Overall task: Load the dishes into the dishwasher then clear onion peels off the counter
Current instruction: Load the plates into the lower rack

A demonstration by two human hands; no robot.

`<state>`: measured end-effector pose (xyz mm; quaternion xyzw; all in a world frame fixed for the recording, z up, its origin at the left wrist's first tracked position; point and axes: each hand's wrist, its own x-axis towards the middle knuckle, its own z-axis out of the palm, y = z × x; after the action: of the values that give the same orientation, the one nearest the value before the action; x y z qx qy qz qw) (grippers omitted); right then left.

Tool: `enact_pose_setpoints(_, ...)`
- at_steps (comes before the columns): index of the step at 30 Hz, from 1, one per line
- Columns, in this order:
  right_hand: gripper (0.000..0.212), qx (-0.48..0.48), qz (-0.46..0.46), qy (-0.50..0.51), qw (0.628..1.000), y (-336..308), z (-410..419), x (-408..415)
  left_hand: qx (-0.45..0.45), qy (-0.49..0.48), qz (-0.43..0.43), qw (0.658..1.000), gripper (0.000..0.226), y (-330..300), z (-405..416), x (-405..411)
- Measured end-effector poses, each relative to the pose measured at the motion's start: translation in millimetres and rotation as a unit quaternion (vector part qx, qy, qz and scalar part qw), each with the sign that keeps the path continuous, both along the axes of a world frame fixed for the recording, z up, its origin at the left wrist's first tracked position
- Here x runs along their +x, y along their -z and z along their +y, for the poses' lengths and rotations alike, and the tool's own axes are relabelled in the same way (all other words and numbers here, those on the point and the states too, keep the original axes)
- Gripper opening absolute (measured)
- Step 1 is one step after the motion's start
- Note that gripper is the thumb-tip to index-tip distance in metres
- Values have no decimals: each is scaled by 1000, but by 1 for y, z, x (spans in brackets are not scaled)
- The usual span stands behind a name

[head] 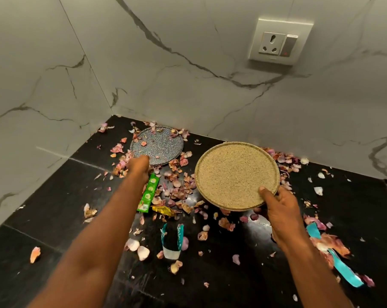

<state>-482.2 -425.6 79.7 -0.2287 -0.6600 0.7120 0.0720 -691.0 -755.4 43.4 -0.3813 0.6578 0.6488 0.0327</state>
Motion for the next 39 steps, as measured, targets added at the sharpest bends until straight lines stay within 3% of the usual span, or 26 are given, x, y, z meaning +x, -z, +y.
enact_pose_setpoints(4, 17, 10, 0, 10, 1000, -3, 4, 5, 111, -78, -4, 991, 14, -6, -7, -16)
enact_pose_setpoints(7, 20, 8, 2, 21, 1000, -2, 8, 7, 156, -79, -28, 984, 6, -7, -7, -22)
enact_pose_setpoints(10, 20, 12, 5, 26, 1000, -4, 10, 9, 106, -38, 5, 994, 11, -15, 4, -29)
enact_pose_setpoints(12, 19, 16, 8, 29, 999, -7, 12, 10, -59, -4, 88, 994, 29, -31, 16, -31)
enact_pose_setpoints(13, 19, 16, 7, 30, 999, -9, 13, 11, -197, 51, 147, 968, 31, -45, 21, -26)
enact_pose_setpoints(14, 19, 18, 8, 30, 999, -9, 14, 11, -342, 117, 210, 909, 27, -58, 24, -20)
enact_pose_setpoints(15, 19, 23, 10, 32, 999, -10, 16, 12, -464, 173, 272, 825, 21, -71, 27, -13)
enact_pose_setpoints(16, 20, 25, 13, 37, 999, -11, 17, 13, -537, 209, 324, 750, 17, -83, 28, -5)
enact_pose_setpoints(17, 20, 25, 18, 44, 999, -12, 19, 15, -578, 226, 351, 701, 15, -95, 27, 3)
enact_pose_setpoints(18, 20, 24, 23, 49, 998, -12, 20, 15, -589, 224, 365, 685, 15, -101, 22, 8)
enact_pose_setpoints(22, 18, 16, 33, 73, 997, -12, 22, 18, -517, 169, 372, 752, 20, -116, -3, 46)
enact_pose_setpoints(24, 18, 7, 39, 81, 996, -11, 21, 20, -438, 132, 325, 828, 21, -108, -12, 70)
enact_pose_setpoints(26, 18, 6, 43, 85, 995, -13, 19, 22, -294, 110, 220, 924, 20, -87, -17, 94)
enact_pose_setpoints(28, 21, 14, 47, 83, 995, -16, 18, 25, -181, 111, 136, 968, 23, -59, -16, 116)
enact_pose_setpoints(30, 24, 20, 45, 83, 995, -17, 20, 27, -183, 110, 100, 972, 26, -35, -11, 133)
enact_pose_setpoints(32, 26, 25, 44, 82, 995, -19, 22, 32, -255, 109, 74, 958, 34, -24, -7, 145)
enact_pose_setpoints(36, 25, 22, 35, 83, 996, -18, 28, 42, -423, 160, 59, 890, 52, -22, -1, 155)
enact_pose_setpoints(38, 25, 17, 32, 89, 995, -19, 32, 49, -403, 211, 130, 881, 45, -28, 19, 161)
enact_pose_setpoints(39, 24, 12, 31, 93, 995, -20, 35, 54, -337, 249, 163, 893, 35, -36, 37, 168)
